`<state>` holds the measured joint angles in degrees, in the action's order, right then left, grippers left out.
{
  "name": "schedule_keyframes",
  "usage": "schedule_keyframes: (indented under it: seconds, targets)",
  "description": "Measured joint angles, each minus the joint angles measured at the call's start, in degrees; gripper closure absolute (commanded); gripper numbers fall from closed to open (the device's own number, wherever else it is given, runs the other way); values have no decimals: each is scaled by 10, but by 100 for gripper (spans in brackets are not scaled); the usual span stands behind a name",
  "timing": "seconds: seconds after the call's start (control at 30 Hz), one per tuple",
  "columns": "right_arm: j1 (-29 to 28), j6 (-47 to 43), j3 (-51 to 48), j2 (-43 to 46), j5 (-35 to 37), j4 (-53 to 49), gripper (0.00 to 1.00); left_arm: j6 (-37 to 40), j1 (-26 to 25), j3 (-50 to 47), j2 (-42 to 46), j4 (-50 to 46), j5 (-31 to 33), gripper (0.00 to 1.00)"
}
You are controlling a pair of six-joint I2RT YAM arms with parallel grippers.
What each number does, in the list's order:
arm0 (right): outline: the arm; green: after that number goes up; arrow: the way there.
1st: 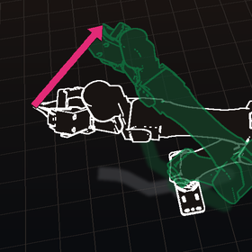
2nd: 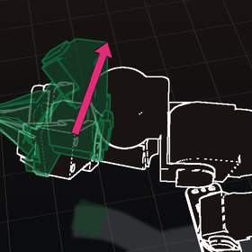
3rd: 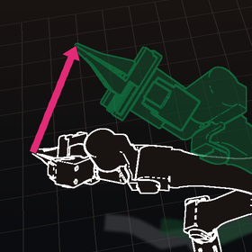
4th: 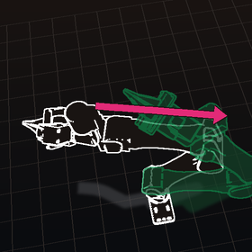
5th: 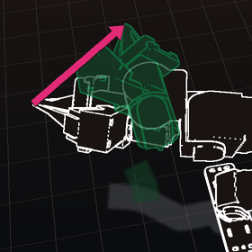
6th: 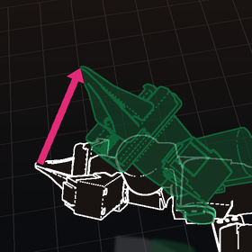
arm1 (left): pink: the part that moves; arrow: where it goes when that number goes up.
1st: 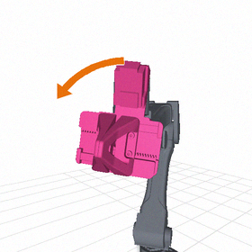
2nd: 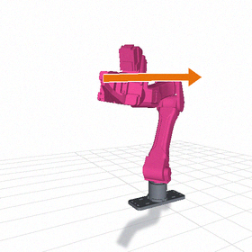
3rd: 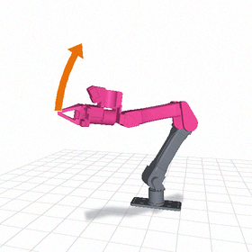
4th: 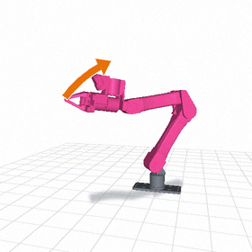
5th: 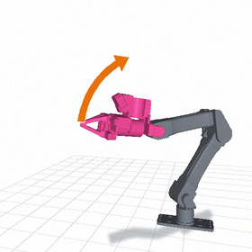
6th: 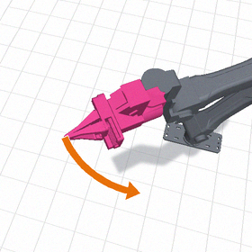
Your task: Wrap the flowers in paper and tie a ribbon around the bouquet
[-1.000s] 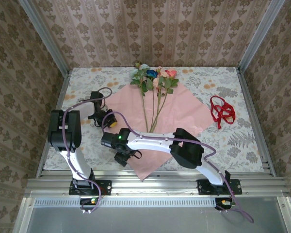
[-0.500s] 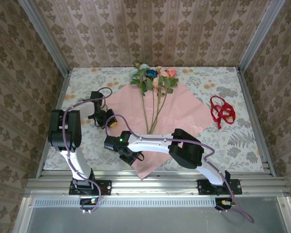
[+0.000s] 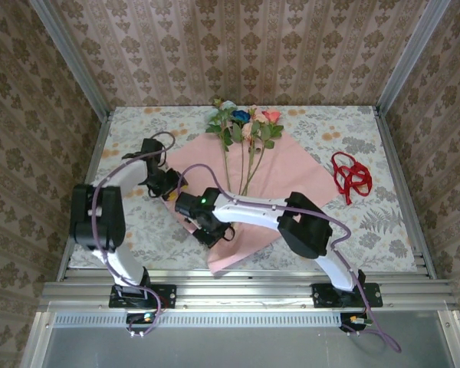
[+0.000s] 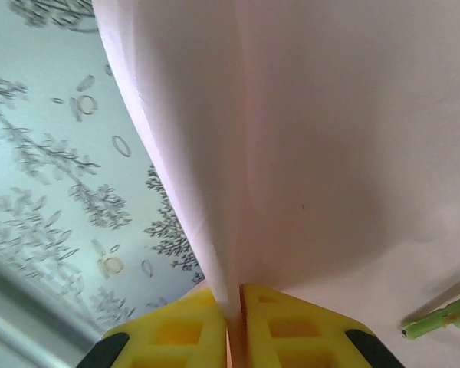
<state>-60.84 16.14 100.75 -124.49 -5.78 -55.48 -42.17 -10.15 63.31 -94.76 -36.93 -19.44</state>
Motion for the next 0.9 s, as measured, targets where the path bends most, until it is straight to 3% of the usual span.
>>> schedule_keyframes:
  seconds: [0.23,0.37,0.53,0.73,0.83,0.9]
  targets:
    - [52,-17,-25,24,-124,16,86,-120,-30,-128,212,-25,2,37]
    - [66,-26,-40,25,-169,26,86,-208,-52,-217,249,-16,-24,34]
    - [77,-30,-57,26,-200,31,86,-291,-83,-256,260,17,-35,34]
    - [85,-30,-69,27,-219,43,86,-369,-122,-303,239,113,-51,45]
    - [87,-30,-80,33,-225,53,85,-396,-135,-310,219,151,-54,62]
    - [89,-29,-89,39,-229,59,76,-411,-141,-313,213,174,-53,75]
